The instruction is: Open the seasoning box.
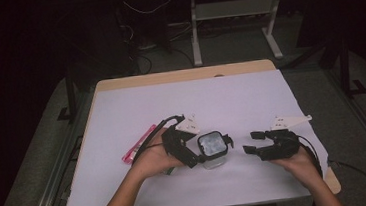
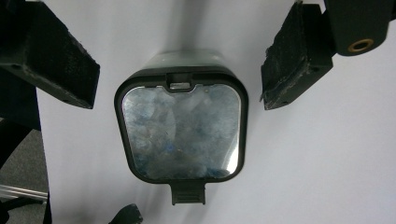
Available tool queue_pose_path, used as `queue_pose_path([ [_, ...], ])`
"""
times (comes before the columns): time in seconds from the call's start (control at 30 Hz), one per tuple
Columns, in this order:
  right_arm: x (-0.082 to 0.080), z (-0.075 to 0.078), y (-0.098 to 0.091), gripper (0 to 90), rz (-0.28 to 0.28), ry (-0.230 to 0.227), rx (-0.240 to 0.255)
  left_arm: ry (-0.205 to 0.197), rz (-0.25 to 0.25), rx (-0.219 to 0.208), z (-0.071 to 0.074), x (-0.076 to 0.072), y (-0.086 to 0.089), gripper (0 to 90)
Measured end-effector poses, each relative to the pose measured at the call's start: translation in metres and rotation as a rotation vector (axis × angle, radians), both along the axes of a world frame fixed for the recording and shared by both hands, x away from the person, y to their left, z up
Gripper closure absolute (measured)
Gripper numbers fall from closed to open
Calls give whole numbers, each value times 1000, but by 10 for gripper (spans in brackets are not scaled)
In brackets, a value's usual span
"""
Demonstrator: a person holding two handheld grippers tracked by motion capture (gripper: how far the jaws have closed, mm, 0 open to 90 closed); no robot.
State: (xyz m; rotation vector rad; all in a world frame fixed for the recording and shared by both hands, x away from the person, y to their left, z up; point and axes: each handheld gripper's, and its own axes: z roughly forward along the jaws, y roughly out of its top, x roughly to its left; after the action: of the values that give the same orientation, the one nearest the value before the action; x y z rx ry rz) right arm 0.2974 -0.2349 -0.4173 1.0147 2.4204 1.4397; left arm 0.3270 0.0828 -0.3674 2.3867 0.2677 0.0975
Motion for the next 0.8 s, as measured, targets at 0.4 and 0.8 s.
queue_pose_path([
  [0.4, 0, -1, 0, 341, -2, 5, 0, -24, -4, 73, -14, -2, -11, 109],
  [0.8, 0, -1, -1, 342, -2, 1, -7, -2, 19, 30, -18, 1, -12, 154],
])
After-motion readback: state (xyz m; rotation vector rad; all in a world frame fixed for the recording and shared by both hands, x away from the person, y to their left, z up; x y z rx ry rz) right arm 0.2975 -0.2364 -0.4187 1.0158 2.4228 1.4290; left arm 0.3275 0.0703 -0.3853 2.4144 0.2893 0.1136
